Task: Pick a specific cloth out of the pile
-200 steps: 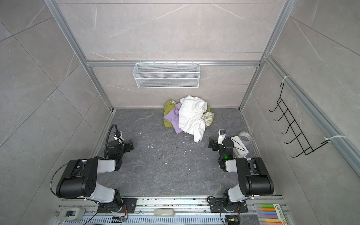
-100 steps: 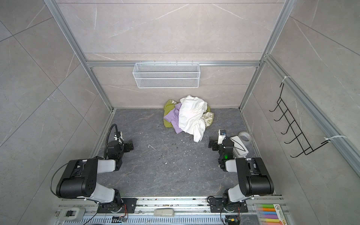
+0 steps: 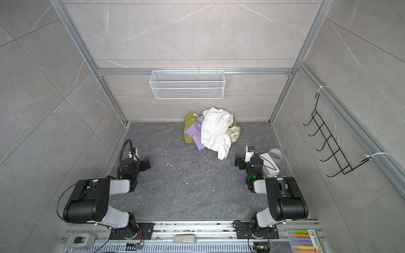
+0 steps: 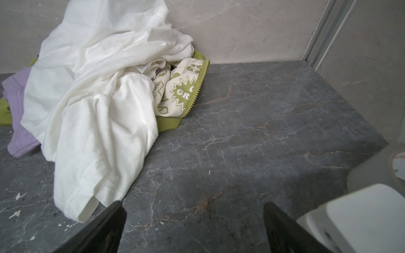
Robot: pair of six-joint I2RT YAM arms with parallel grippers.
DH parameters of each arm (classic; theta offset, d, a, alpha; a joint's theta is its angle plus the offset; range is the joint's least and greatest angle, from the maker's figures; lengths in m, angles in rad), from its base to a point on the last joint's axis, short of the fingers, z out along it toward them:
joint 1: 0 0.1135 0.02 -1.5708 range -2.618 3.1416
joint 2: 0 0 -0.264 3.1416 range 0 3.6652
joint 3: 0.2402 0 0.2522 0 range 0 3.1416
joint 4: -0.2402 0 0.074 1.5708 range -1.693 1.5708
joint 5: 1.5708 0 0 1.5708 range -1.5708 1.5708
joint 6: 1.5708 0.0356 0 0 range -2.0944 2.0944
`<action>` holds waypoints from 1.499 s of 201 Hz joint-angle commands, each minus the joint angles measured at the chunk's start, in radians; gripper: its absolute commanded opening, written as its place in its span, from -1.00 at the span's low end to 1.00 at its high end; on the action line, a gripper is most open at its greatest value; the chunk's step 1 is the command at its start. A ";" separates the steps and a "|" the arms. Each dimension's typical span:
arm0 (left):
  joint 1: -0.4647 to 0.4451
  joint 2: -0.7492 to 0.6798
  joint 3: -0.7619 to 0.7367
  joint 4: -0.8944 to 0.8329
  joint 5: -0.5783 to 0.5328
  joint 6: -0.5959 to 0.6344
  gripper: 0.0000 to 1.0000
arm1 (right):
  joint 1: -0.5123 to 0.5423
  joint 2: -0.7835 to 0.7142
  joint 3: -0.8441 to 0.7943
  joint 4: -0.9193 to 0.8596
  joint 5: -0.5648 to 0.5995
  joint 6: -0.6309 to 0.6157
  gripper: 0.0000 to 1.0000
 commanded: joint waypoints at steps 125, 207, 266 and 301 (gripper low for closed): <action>0.006 -0.007 0.003 0.049 0.017 -0.004 1.00 | 0.043 -0.026 0.025 -0.036 0.098 -0.013 0.99; -0.129 -0.140 0.263 -0.483 -0.053 0.057 0.96 | 0.190 -0.242 0.252 -0.528 0.313 0.078 0.99; -0.238 -0.098 0.414 -0.534 0.018 -0.162 0.95 | 0.247 -0.146 0.459 -0.744 0.217 0.202 0.99; -0.332 0.036 0.556 -0.546 0.101 -0.249 0.93 | 0.269 -0.096 0.501 -0.744 0.174 0.284 0.99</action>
